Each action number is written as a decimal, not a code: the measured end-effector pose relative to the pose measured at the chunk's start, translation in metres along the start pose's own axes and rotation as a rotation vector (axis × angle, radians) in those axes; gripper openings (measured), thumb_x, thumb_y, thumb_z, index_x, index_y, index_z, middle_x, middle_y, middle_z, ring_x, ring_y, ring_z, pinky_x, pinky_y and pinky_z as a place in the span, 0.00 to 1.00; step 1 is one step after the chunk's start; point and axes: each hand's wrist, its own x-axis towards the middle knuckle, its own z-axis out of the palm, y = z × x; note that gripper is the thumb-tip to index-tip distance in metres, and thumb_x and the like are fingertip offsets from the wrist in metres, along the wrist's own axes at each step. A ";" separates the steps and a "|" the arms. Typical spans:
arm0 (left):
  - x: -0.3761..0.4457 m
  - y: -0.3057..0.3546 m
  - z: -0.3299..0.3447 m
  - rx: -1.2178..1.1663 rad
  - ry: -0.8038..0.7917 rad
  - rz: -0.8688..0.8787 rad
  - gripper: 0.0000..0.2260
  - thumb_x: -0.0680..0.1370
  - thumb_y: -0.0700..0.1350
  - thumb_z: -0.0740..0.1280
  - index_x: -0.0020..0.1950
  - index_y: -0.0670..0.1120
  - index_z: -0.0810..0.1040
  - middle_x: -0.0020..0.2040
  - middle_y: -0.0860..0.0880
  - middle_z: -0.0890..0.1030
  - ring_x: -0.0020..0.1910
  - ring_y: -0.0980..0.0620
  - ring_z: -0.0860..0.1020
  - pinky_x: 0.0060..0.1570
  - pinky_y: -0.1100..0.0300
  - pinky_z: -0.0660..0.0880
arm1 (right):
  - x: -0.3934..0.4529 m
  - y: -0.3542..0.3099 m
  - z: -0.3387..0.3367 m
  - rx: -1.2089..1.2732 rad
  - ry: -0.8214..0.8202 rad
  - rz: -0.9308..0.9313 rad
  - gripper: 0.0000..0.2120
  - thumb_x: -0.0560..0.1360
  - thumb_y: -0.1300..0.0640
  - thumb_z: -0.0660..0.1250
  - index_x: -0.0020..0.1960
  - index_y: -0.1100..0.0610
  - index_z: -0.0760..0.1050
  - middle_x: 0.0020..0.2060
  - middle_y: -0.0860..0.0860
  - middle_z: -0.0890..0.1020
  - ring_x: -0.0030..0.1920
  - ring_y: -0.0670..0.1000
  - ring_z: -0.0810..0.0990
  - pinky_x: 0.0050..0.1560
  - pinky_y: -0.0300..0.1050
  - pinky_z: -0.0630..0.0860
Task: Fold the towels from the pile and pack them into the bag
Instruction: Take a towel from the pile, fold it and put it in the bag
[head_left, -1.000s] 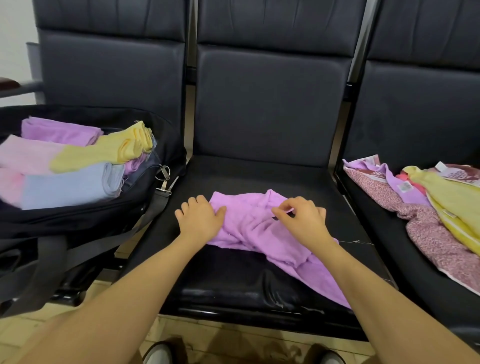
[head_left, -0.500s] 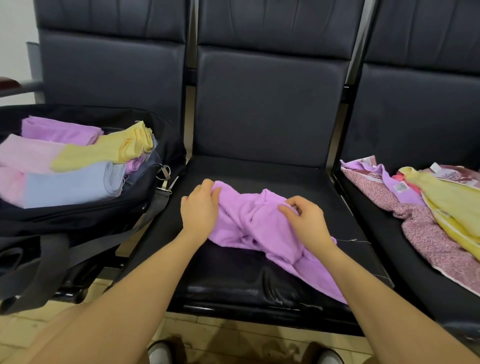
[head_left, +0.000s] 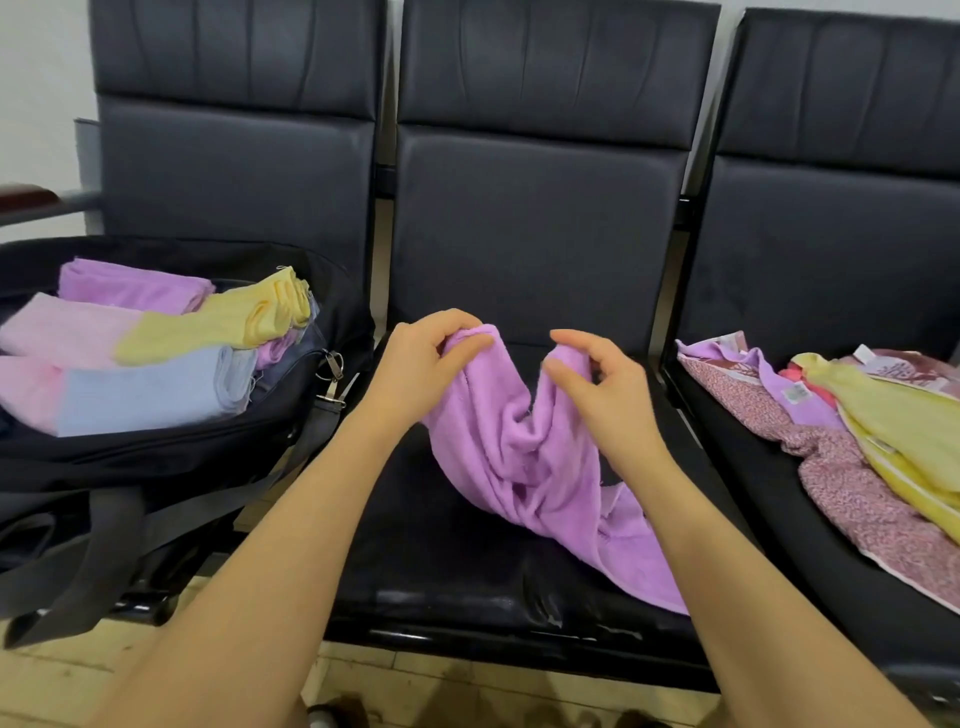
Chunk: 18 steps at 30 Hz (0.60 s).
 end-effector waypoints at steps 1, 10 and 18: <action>0.000 0.003 0.000 -0.001 -0.019 0.017 0.05 0.78 0.47 0.67 0.52 0.50 0.80 0.45 0.55 0.81 0.47 0.58 0.77 0.46 0.68 0.73 | 0.000 0.001 0.005 -0.027 -0.057 0.011 0.13 0.74 0.55 0.71 0.57 0.43 0.77 0.56 0.44 0.79 0.58 0.45 0.77 0.58 0.40 0.74; -0.006 -0.003 -0.003 0.015 -0.159 -0.072 0.07 0.75 0.49 0.70 0.50 0.49 0.78 0.42 0.49 0.79 0.38 0.54 0.75 0.39 0.64 0.73 | 0.005 0.000 0.016 0.018 0.037 -0.044 0.08 0.76 0.60 0.67 0.41 0.49 0.78 0.42 0.44 0.81 0.46 0.43 0.79 0.51 0.43 0.75; -0.012 -0.015 -0.001 -0.080 -0.259 -0.216 0.07 0.78 0.49 0.66 0.47 0.45 0.75 0.43 0.50 0.79 0.44 0.49 0.78 0.46 0.55 0.74 | 0.004 0.016 0.006 -0.082 0.121 -0.006 0.10 0.76 0.54 0.66 0.39 0.42 0.75 0.41 0.39 0.80 0.52 0.49 0.77 0.62 0.61 0.70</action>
